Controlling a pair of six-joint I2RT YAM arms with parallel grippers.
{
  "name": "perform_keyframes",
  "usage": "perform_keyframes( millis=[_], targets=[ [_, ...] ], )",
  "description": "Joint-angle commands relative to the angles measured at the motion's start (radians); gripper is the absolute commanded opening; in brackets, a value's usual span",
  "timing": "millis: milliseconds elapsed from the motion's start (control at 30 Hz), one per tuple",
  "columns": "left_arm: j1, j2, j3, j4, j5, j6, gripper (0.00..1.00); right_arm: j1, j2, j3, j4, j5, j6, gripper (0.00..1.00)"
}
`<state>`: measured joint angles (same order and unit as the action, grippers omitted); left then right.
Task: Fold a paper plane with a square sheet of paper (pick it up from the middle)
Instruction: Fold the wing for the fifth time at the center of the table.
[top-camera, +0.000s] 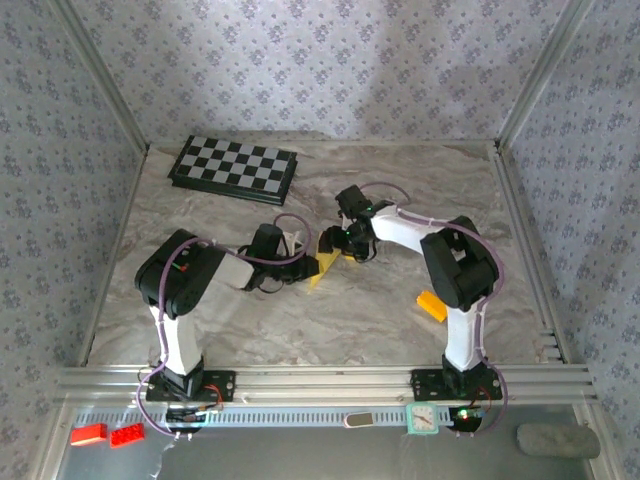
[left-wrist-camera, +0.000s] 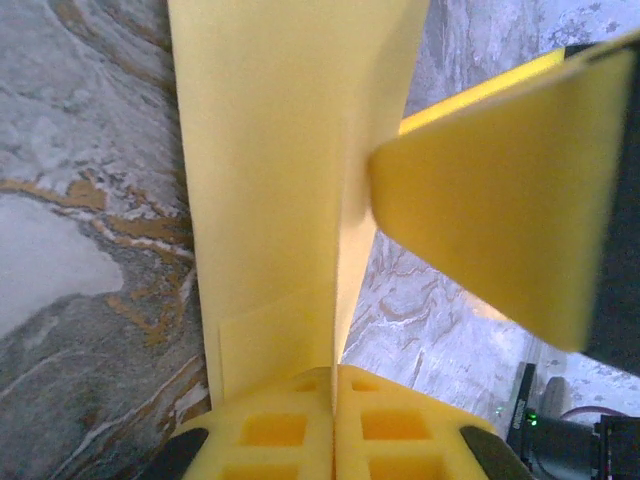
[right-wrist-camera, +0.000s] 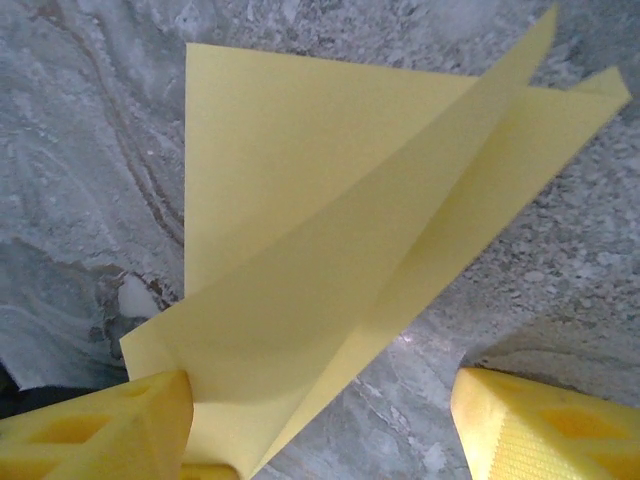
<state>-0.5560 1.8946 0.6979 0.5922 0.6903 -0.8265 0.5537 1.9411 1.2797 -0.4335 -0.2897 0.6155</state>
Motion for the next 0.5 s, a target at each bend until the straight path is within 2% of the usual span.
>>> perform_keyframes(
  millis=[0, 133, 300, 467],
  targets=[
    [0.025, 0.074, -0.031, -0.089, -0.067, -0.027, 0.05, -0.039, -0.092, -0.105, 0.125, -0.064, -0.016, 0.72],
    [0.033, 0.082, -0.027, -0.082, -0.047, -0.055, 0.03, -0.081, -0.185, -0.216, 0.262, -0.166, -0.049, 0.72],
    [0.038, 0.086, -0.020, -0.080, -0.034, -0.075, 0.02, -0.108, -0.216, -0.325, 0.470, -0.325, -0.023, 0.66],
    [0.041, 0.084, -0.023, -0.081, -0.031, -0.082, 0.02, -0.097, -0.163, -0.334, 0.584, -0.406, 0.027, 0.52]
  ],
)
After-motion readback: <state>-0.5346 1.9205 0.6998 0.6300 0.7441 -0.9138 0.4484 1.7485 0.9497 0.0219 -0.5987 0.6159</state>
